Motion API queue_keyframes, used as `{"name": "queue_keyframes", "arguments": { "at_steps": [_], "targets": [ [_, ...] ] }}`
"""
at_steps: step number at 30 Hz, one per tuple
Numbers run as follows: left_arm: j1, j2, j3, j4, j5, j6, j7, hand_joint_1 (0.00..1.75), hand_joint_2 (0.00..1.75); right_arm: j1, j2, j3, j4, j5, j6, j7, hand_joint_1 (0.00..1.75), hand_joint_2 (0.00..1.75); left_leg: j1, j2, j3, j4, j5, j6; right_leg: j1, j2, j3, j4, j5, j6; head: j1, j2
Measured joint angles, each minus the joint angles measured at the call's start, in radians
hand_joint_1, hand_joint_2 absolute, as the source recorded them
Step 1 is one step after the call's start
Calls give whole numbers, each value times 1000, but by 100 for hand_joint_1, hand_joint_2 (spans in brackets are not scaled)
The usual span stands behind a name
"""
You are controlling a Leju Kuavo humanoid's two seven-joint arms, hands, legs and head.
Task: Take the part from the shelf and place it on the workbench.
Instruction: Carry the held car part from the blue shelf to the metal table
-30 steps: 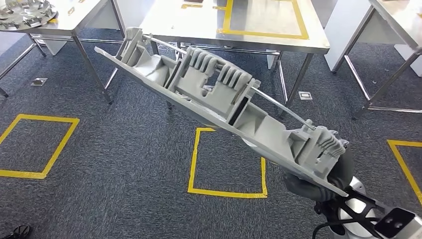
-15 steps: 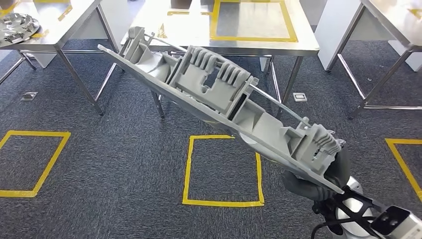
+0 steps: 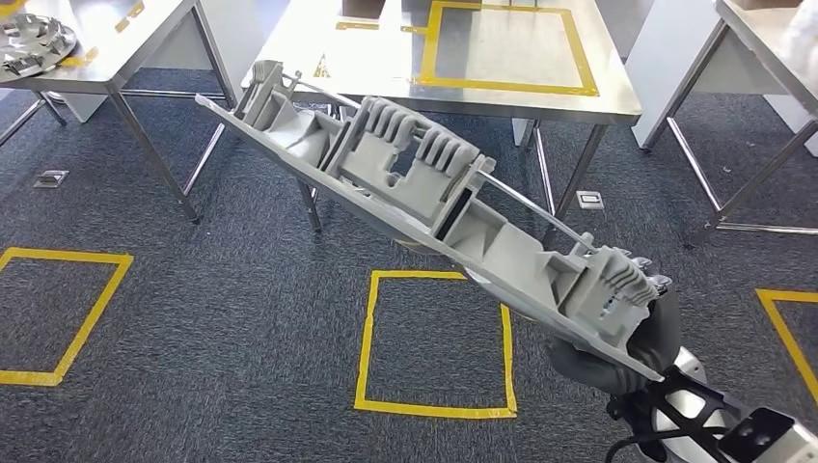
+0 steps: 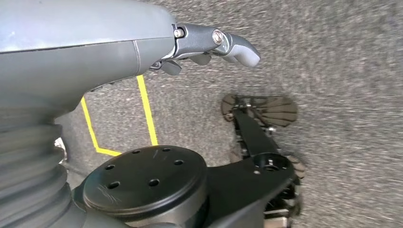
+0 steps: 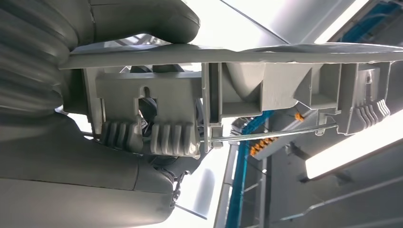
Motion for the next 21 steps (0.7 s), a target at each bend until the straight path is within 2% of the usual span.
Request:
{"name": "queue_keyframes", "arguments": {
  "at_steps": [2,3,4,5,7,8,13,15,18,21],
  "targets": [
    [-1,0,0,0,-2,0,-2,0,175,4,-6,1,-3,-3,-7,-1,175,175,-1,0,9,-3,-11,-11,7,-4,20,-67,30,-13,1,0],
    [-1,0,0,0,-3,0,-4,0,175,9,-11,1,-8,-5,-11,-1,175,175,-2,-1,15,-1,-11,-19,9,-4,22,-71,25,-21,2,0],
    [0,0,0,-1,-5,0,-7,0,175,16,-17,1,-14,-8,-14,0,175,175,-2,-1,19,-3,-16,-19,9,-4,28,-75,31,-25,2,0],
    [2,1,0,0,-6,0,-10,0,175,24,-23,0,-21,-11,-17,0,175,175,-3,0,26,-5,-18,-13,9,-2,35,-79,40,-27,0,0],
    [3,2,0,0,-12,-1,-16,0,175,44,-36,-4,-39,-16,-22,0,175,175,-4,0,39,-14,-25,4,9,-1,47,-82,39,-28,-3,0],
    [2,2,0,0,-15,-2,-18,0,175,55,-42,-8,-50,-17,-24,0,175,175,-4,0,44,-19,-24,8,10,0,49,-82,36,-30,-4,0],
    [1,1,0,0,-21,-3,-18,0,175,111,-63,-23,-92,-11,-30,0,175,175,-4,0,54,-34,-28,2,11,1,51,-82,28,-41,-5,0],
    [1,1,0,0,-21,-3,-18,0,175,122,-69,-25,-100,-11,-30,0,175,175,-3,0,55,-37,-28,-6,11,1,52,-82,26,-42,-5,0],
    [1,1,0,0,-21,-5,-17,0,175,132,-74,-27,-108,-11,-30,0,175,175,-2,0,58,-41,-28,-28,12,0,54,-82,25,-43,-5,0],
    [1,0,0,0,-21,-9,-16,0,175,143,-82,-33,-116,-10,-27,0,175,175,-1,0,59,-42,-28,-32,11,0,56,-82,25,-43,-4,0]
  ]
}}
